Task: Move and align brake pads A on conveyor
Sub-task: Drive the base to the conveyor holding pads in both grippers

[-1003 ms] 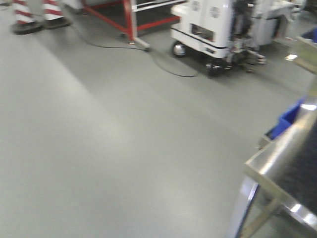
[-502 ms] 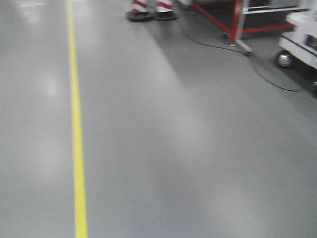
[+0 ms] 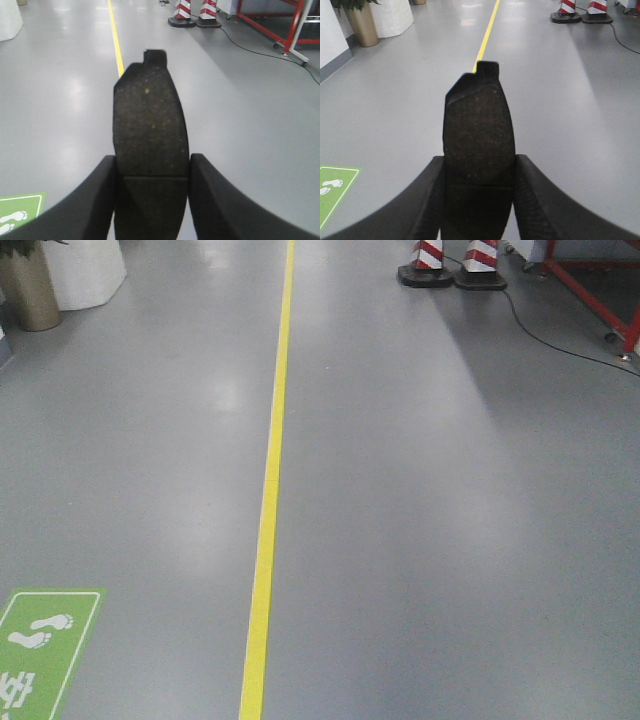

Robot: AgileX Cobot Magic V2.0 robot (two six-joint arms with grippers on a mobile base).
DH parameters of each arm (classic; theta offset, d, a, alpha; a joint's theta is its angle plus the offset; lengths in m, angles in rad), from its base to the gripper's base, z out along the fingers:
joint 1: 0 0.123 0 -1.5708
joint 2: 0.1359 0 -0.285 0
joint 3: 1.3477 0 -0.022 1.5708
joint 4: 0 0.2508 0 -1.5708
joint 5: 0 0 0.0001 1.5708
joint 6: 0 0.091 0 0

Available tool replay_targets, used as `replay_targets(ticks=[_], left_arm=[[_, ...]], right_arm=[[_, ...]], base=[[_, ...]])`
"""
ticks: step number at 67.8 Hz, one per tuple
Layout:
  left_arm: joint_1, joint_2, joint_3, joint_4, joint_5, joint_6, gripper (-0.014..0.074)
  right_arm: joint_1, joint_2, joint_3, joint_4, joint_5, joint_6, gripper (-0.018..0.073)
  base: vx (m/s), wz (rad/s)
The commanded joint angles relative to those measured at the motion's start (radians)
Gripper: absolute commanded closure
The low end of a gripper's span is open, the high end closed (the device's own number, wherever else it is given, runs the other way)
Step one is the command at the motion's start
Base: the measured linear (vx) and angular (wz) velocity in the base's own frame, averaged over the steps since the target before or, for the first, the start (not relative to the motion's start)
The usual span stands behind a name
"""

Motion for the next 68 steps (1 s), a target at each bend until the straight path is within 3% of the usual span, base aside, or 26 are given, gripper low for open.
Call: replay_targets(ticks=[1,35,68], left_arm=[[-0.003,0.011,-0.029,-0.017,-0.096,0.001,0.0602],[-0.003,0.011,-0.029,-0.017,-0.096,0.001,0.0602],[-0.003,0.011,-0.029,-0.017,-0.096,0.001,0.0602]], right_arm=[[-0.005,0.01,-0.031,-0.006,-0.098,-0.007,0.0566],[-0.005,0.01,-0.031,-0.006,-0.098,-0.007,0.0566],[-0.005,0.01,-0.031,-0.006,-0.098,-0.007,0.0566]], base=[[0.07,0.23],[0.18,0.12],[0.46,-0.11]])
